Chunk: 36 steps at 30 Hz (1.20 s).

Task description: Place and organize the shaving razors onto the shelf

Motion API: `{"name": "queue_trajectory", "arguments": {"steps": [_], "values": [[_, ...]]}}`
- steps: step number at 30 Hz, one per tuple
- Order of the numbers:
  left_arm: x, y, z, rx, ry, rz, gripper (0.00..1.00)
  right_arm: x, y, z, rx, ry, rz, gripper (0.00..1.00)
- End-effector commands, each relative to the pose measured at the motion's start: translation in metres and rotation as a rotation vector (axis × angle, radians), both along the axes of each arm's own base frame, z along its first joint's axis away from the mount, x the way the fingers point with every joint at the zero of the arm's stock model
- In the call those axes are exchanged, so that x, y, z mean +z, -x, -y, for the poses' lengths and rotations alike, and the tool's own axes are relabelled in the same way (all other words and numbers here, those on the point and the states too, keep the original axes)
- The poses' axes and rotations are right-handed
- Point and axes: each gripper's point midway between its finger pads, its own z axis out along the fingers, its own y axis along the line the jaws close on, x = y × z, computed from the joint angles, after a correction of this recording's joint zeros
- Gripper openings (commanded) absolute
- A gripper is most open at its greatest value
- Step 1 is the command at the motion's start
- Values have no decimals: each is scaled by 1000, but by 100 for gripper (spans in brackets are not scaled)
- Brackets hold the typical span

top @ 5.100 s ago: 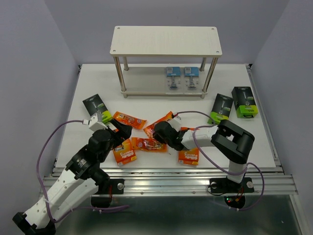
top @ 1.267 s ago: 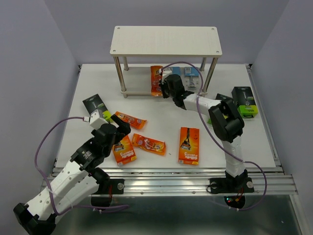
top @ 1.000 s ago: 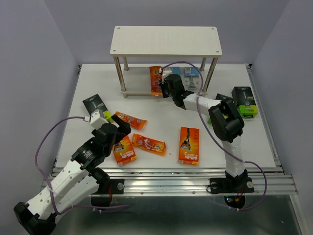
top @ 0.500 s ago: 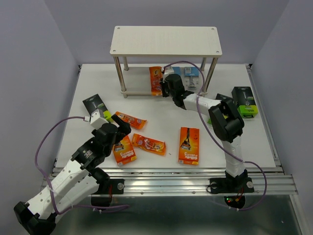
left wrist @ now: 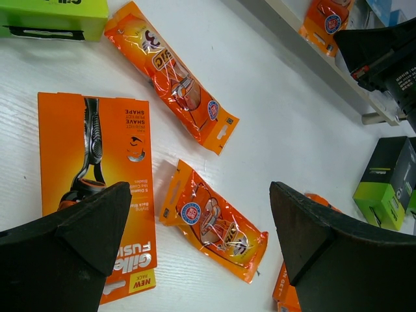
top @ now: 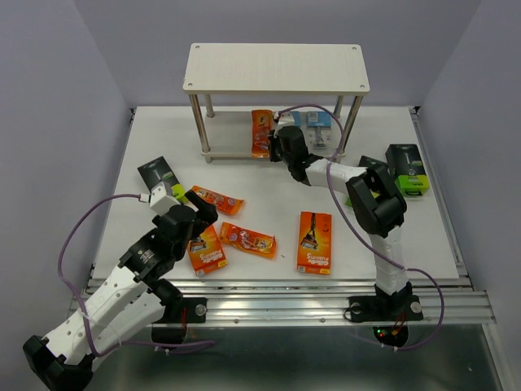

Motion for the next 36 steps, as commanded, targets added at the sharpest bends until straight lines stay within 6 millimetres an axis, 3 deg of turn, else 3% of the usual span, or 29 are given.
{"name": "queue_trajectory", "arguments": {"steps": [1, 6, 11, 25, 31, 32, 33, 36], "values": [[25, -8, -4, 41, 26, 63, 99, 34, -7, 3, -38, -70, 77, 7], [24, -8, -4, 43, 24, 60, 99, 37, -7, 3, -42, -76, 80, 12], [24, -9, -3, 41, 23, 60, 99, 44, -4, 2, -26, -83, 89, 33], [26, -10, 1, 27, 37, 66, 99, 85, 5, 3, 1, -106, 136, 38], [31, -9, 1, 23, 45, 71, 99, 101, 21, 4, 45, -122, 143, 58], [31, -8, 1, 22, 46, 72, 99, 110, 28, 3, 78, -127, 153, 79], [33, -8, 0, 22, 48, 74, 99, 105, 33, 5, 87, -116, 141, 100], [34, -5, -1, 20, 53, 72, 99, 114, 58, -6, 185, -105, 144, 100]]}}
